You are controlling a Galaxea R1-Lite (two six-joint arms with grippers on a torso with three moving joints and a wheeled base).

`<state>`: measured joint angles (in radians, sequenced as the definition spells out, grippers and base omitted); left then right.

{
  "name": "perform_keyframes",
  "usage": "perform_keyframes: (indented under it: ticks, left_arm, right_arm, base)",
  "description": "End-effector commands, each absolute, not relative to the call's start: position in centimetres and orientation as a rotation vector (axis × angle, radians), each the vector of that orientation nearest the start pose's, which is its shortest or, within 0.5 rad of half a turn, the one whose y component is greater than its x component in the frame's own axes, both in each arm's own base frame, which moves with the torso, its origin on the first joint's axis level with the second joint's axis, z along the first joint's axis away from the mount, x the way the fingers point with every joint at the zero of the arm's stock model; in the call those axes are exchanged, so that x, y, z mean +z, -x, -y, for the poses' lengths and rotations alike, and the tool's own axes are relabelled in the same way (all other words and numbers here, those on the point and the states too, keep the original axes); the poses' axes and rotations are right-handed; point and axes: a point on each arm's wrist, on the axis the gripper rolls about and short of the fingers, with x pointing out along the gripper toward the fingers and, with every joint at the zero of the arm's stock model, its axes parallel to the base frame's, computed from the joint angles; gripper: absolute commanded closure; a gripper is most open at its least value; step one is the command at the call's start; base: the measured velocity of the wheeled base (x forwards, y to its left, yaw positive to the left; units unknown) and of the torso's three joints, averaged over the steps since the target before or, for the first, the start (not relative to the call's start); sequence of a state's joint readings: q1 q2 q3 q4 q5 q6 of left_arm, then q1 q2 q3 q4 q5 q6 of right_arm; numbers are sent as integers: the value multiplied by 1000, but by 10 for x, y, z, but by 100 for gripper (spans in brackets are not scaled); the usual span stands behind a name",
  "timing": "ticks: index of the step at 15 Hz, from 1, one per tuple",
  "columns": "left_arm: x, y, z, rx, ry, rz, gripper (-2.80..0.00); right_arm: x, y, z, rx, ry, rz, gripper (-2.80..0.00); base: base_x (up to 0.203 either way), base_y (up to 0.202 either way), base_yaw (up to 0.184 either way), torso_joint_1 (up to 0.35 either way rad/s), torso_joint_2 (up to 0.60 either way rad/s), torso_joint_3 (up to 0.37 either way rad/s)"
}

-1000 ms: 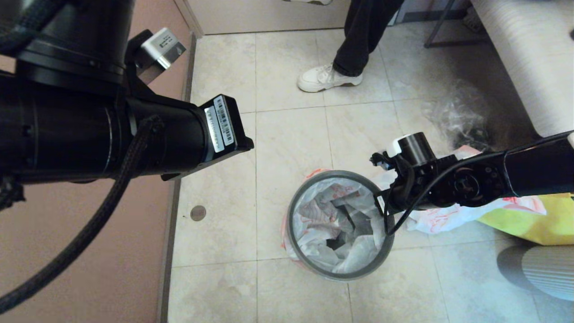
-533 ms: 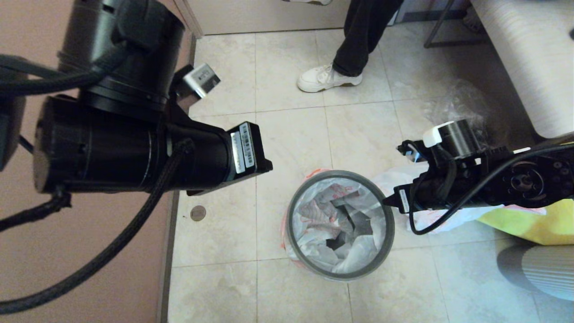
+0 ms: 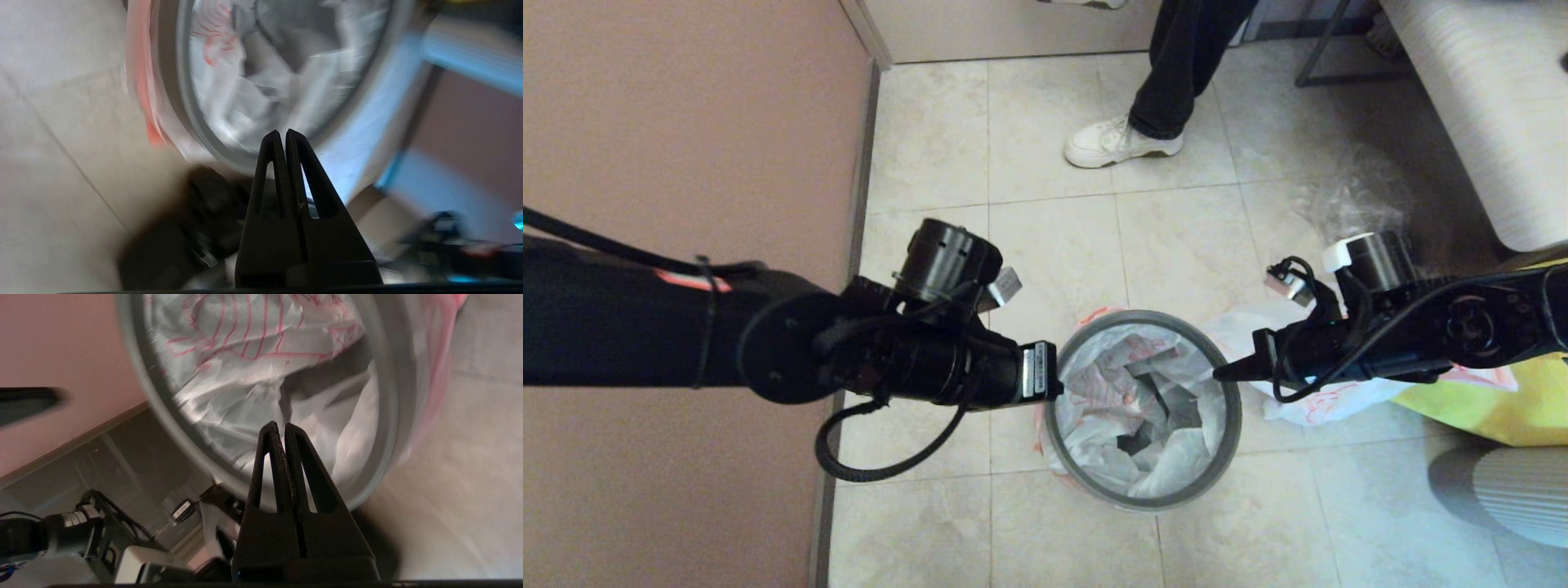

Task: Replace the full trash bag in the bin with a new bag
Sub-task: Place the trash can ring on the trash can

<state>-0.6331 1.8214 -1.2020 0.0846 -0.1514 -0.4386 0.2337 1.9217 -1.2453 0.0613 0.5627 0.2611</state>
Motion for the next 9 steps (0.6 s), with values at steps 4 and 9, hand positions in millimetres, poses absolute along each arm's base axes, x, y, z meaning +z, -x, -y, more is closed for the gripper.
perform_keyframes:
  ticks: [4, 9]
  left_arm:
    - [105, -316, 195, -555, 202, -938, 0]
    - [61, -334, 199, -535, 197, -1019, 0]
  right_arm:
    - [121, -377, -92, 657, -381, -862, 0]
    - [110, -390, -95, 653, -391, -875, 0]
  base:
    - [0, 0, 0, 0, 0, 0]
    - [0, 0, 0, 0, 0, 0]
